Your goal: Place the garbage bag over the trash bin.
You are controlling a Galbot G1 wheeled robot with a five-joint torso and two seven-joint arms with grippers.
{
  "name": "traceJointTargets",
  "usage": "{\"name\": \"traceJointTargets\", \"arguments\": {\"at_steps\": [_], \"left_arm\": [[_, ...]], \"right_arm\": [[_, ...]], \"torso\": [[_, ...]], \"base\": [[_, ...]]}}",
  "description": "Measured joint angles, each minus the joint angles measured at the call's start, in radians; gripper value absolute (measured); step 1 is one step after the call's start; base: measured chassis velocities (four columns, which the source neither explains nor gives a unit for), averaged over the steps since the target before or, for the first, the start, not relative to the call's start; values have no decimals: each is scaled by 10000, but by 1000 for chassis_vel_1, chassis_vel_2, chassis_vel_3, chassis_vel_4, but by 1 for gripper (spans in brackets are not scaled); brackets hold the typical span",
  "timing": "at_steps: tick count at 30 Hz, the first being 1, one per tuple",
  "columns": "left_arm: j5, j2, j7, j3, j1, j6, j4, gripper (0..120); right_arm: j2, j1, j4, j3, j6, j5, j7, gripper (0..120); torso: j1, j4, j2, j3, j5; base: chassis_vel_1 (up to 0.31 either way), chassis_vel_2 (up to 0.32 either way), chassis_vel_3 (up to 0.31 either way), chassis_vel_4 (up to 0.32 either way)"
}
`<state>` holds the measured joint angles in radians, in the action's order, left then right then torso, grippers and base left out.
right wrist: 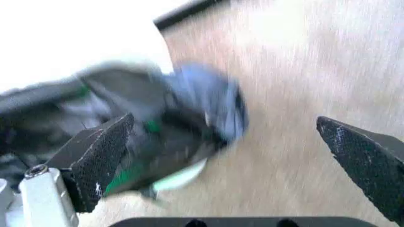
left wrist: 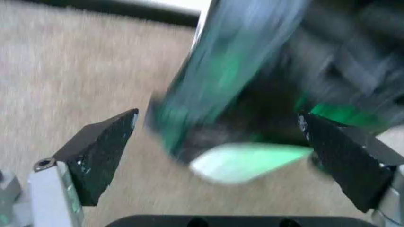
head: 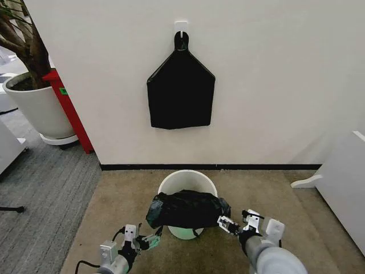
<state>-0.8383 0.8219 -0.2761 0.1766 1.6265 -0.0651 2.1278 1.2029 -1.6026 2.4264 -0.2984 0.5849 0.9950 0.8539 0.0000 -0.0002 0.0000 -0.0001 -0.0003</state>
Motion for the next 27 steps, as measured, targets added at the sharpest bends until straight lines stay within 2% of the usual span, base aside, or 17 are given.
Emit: {"name": "traceJointTargets", "arguments": {"at_steps": [3, 4, 7, 9, 10, 13, 14, 16, 17, 18, 21, 23, 27], "left_arm": [[-39, 106, 3, 1293, 455, -135, 912, 100], [-39, 106, 3, 1293, 455, -135, 912, 100], [-165, 256, 95, 2434, 1082, -308, 1799, 100], [-239, 441, 109, 3078, 1491, -503, 2358, 100], [-239, 441, 109, 3078, 1491, -503, 2358, 100], [-98, 796, 131, 3616, 1867, -765, 2885, 100], [9, 1064, 165, 3878, 2027, -909, 3117, 100], [116, 1397, 208, 4155, 2209, -1111, 3351, 100], [116, 1397, 208, 4155, 2209, -1111, 3351, 100], [303, 1720, 381, 4446, 2397, -1226, 3527, 100], [1211, 2441, 1230, 5011, 2813, -1265, 3698, 100], [1308, 2548, 1324, 5072, 2860, -1262, 3723, 100], [1994, 3092, 1729, 5214, 2969, -1191, 3784, 100]], "right_arm": [[-755, 451, 268, -329, -323, -1531, -1479, 100], [-755, 451, 268, -329, -323, -1531, -1479, 100], [-1583, 1199, 5, -721, -607, -2248, -3021, 100], [-2527, 1909, -517, -823, -675, -2577, -4176, 100], [-2527, 1909, -517, -823, -675, -2577, -4176, 100], [-3639, 3104, -1365, -566, -704, -2606, -5426, 100], [-4235, 3955, -1891, -314, -621, -2519, -6209, 100], [-4668, 4832, -2430, 8, -357, -2305, -6945, 100], [-4668, 4832, -2430, 8, -357, -2305, -6945, 100], [-4945, 5821, -2951, 575, 73, -2000, -7502, 100], [-5156, 8351, -3921, 2332, 1062, -990, -8056, 100], [-5150, 8795, -4125, 2681, 1215, -805, -8208, 100], [-4757, 11398, -5652, 5346, 1505, -254, -8952, 100]], "torso": [[0, -1, 0, 0, 4], [0, -1, 0, 0, 4], [0, 3, 0, 0, 7], [0, 0, 1, 1, 5], [0, 0, 1, 1, 5], [0, 3, 0, 2, 10], [0, 5, 0, 2, 6], [0, 3, 0, 2, 4], [0, 3, 0, 2, 4], [0, 2, 0, 2, 7], [0, 6, 0, 1, 6], [0, 6, 0, 2, 0], [0, 1, -1, 3, 5]], "base": [[0, 0, 0, 0], [0, 0, 0, 0], [0, 0, 0, 0], [0, 0, 0, 0], [0, 0, 0, 0], [0, 0, 0, 0], [0, 0, 0, 0], [0, 0, 0, 0], [0, 0, 0, 0], [0, 0, 0, 0], [0, 0, 0, 0], [0, 0, 0, 0], [0, 0, 0, 0]]}}
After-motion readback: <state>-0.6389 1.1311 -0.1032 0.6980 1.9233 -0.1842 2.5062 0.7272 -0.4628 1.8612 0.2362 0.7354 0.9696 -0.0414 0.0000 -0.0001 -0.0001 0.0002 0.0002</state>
